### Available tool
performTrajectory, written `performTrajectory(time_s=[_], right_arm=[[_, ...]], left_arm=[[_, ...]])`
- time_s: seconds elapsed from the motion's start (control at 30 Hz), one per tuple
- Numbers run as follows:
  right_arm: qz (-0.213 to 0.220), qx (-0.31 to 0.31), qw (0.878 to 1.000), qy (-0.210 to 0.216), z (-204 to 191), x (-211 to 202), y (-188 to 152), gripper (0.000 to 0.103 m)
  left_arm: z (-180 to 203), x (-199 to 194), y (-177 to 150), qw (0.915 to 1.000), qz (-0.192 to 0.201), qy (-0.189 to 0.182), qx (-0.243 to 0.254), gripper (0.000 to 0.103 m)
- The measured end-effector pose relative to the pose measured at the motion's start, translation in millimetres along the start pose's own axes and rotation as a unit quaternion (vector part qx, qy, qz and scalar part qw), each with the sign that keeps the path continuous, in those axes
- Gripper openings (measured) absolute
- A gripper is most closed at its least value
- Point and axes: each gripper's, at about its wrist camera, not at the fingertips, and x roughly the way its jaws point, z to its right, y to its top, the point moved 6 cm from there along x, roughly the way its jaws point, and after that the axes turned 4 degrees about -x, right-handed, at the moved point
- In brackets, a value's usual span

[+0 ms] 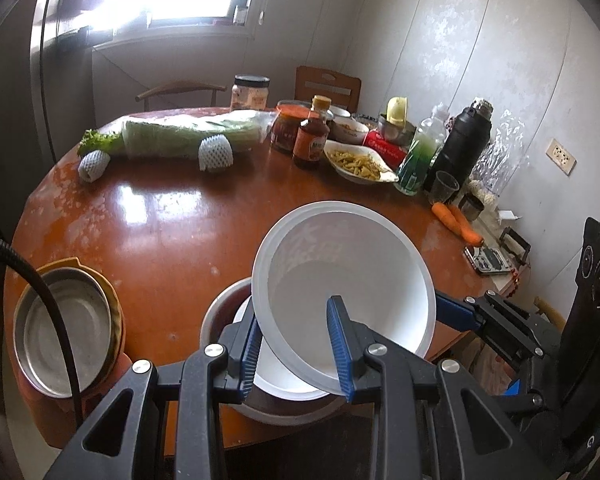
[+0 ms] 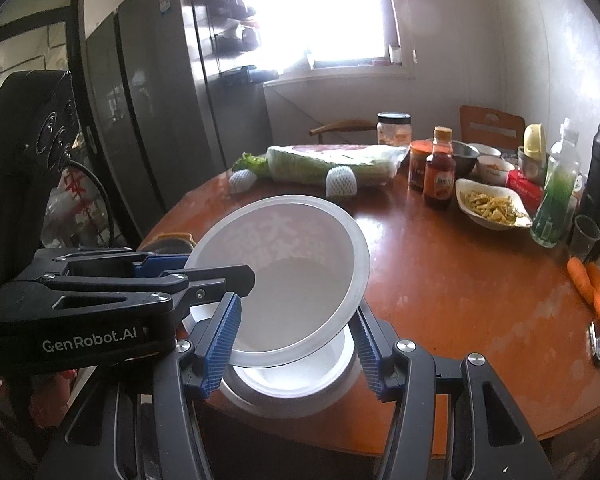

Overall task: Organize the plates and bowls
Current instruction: 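Lower the red-printed bowl into the white bowl and open the left gripper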

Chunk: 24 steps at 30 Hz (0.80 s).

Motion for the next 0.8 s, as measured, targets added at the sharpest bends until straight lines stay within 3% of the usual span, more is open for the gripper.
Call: performTrajectory(time_s=[0.8], right_arm=[[-0.046,0.002,0.999,0.005,1,29,-28,0.058]], left_arm=[[-16,31,-22,0.9990,-0.040,0.012,-0.014,0.032]])
